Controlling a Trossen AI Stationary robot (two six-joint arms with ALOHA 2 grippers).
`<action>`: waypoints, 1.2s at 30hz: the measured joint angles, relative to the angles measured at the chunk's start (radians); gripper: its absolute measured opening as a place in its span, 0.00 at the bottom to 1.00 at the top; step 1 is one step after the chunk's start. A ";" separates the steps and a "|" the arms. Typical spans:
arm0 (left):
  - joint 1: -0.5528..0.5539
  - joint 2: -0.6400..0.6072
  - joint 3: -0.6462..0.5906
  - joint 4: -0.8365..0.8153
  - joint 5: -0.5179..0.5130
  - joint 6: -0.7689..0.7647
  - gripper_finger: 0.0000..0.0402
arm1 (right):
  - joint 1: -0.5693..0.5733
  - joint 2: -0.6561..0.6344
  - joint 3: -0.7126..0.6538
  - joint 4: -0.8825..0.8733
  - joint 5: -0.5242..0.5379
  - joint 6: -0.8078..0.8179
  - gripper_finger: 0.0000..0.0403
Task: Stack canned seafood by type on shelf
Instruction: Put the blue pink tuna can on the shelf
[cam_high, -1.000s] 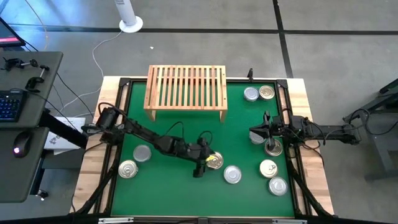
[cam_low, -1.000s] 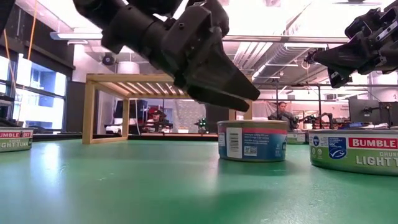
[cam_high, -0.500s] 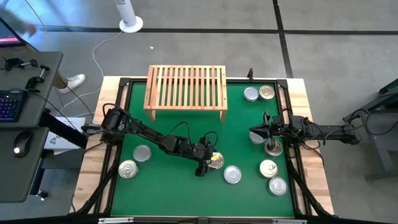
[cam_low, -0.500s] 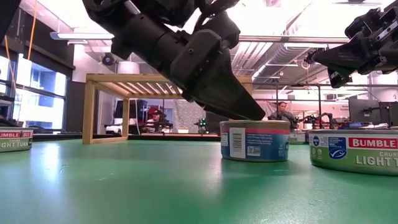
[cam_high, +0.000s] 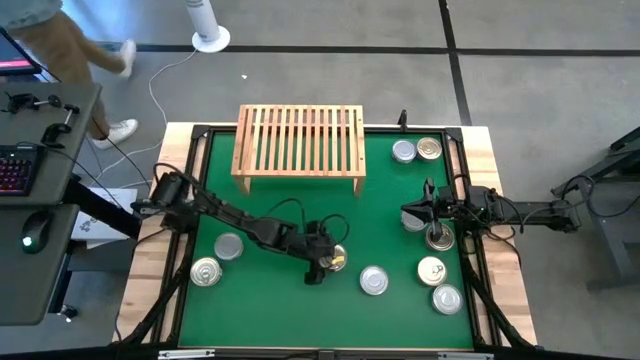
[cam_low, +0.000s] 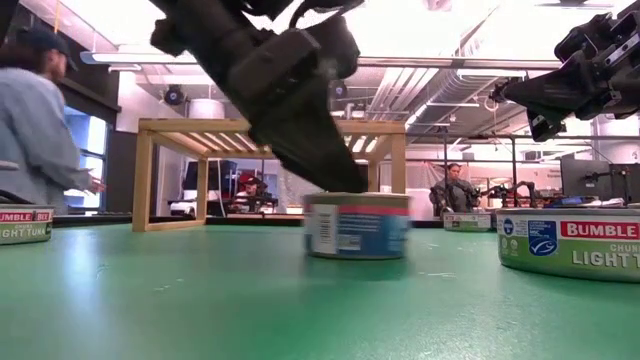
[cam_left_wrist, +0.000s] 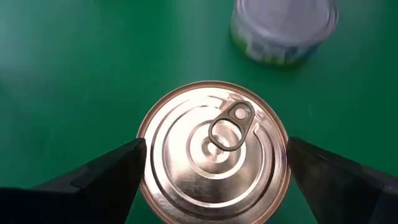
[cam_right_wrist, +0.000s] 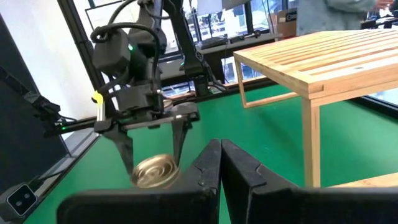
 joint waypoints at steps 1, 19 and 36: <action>-0.003 -0.017 0.000 -0.036 -0.005 -0.014 0.94 | 0.000 0.002 0.000 0.000 0.000 0.000 0.01; -0.279 -0.317 -0.377 -0.037 -0.423 -0.426 0.94 | 0.000 0.006 0.000 0.000 0.000 0.000 0.01; -0.235 -0.063 -0.484 0.647 -0.576 -0.274 0.94 | 0.000 0.005 0.000 0.000 0.000 0.000 0.01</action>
